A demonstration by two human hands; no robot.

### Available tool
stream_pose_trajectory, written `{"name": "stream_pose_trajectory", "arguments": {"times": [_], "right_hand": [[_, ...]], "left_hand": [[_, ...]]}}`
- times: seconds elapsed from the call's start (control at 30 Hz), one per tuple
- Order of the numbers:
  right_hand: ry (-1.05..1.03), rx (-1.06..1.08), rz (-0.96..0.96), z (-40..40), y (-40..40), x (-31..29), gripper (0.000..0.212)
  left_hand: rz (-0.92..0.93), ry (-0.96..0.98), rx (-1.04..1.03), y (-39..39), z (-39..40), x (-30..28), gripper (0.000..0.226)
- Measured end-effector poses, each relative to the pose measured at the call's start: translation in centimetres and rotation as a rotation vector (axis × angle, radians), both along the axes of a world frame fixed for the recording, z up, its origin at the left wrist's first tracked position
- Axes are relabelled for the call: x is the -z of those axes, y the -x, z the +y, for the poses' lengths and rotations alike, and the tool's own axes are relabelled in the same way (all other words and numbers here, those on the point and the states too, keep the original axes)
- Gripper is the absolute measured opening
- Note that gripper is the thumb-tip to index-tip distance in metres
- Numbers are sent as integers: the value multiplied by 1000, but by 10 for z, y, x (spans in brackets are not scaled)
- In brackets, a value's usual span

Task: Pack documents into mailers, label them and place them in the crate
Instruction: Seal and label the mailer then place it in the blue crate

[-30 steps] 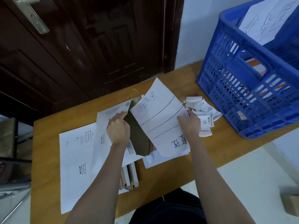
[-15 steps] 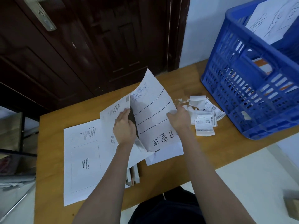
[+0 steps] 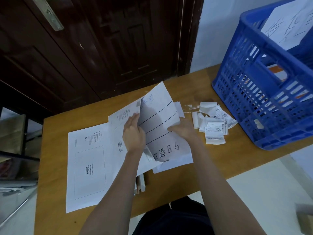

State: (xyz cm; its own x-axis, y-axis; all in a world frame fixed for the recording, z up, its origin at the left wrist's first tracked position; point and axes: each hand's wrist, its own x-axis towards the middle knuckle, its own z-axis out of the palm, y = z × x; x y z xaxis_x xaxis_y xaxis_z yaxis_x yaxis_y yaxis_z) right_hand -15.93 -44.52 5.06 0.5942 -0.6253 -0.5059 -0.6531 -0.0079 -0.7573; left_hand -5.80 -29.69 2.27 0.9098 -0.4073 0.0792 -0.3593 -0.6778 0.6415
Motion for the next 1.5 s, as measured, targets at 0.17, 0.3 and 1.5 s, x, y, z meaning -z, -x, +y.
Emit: {"name": "stream_pose_trajectory", "arguments": {"times": [0.17,0.3,1.5], "right_hand": [[-133,-191,69,6,-1,-6,34],[-163,-255,67,20,-8,-4,37],[-287,-156,188,49,-26,26,19]], "left_hand": [[78,110,47,0,-7,2,53],[132,100,40,1,-10,2,50],[129,149,7,1,-21,10,51]]}}
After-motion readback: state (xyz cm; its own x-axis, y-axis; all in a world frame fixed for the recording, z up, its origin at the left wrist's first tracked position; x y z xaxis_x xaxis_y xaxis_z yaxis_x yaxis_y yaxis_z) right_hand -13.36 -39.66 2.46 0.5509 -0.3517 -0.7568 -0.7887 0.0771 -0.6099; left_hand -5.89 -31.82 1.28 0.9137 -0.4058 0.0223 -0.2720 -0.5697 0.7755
